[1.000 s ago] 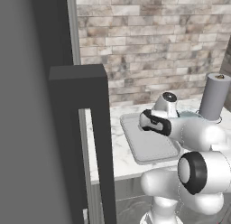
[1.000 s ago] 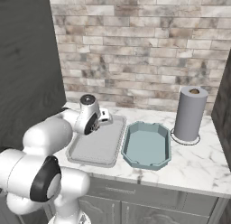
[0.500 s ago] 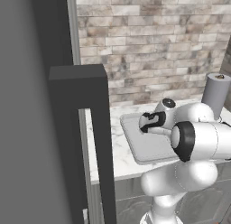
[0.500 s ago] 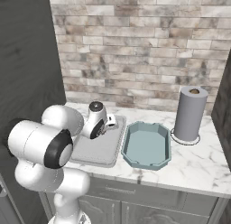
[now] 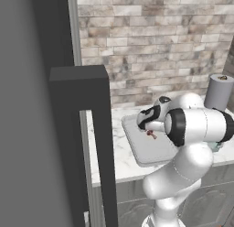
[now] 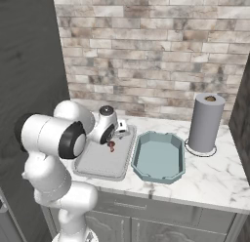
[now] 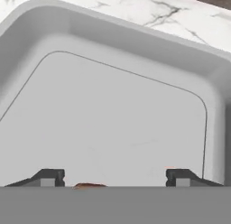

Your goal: Place one mushroom and one steak in each tupperware on the nearby counter, to pack two identical lunches.

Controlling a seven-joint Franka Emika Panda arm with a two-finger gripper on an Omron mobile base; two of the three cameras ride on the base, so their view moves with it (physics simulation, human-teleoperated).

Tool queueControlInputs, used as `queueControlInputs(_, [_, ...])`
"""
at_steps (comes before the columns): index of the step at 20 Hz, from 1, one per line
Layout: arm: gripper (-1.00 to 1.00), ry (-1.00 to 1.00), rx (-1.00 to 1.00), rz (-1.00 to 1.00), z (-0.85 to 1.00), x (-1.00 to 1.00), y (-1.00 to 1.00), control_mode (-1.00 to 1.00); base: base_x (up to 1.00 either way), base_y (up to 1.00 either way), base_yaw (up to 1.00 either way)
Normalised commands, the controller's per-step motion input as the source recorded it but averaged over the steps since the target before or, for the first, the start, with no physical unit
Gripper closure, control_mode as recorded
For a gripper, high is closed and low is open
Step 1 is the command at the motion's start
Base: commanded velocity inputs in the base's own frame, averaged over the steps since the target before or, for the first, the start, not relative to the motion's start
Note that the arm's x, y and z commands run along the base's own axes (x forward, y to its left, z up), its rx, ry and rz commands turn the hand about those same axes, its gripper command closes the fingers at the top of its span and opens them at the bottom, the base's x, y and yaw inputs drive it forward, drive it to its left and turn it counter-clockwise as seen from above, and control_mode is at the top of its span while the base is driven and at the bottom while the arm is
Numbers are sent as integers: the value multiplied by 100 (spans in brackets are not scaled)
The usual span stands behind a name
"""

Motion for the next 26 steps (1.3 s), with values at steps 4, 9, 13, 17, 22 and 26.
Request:
queueControlInputs(4, [-100, 0, 0, -6, 44, -35, -22, -100, 0, 0, 0])
queueControlInputs(9, [-100, -5, 0, -4, 77, -92, -25, -100, 0, 0, 0])
queueControlInputs(13, [-100, -16, 0, -3, 86, -100, -7, -100, 0, 0, 0])
queueControlInputs(17, [-100, -16, 0, -4, 95, -100, -1, -100, 0, 0, 0])
queueControlInputs(22, [-100, -16, 0, -1, 94, -100, -9, -100, 0, 0, 0])
queueControlInputs(26, [-100, -12, 0, 0, 86, -100, -7, -100, 0, 0, 0])
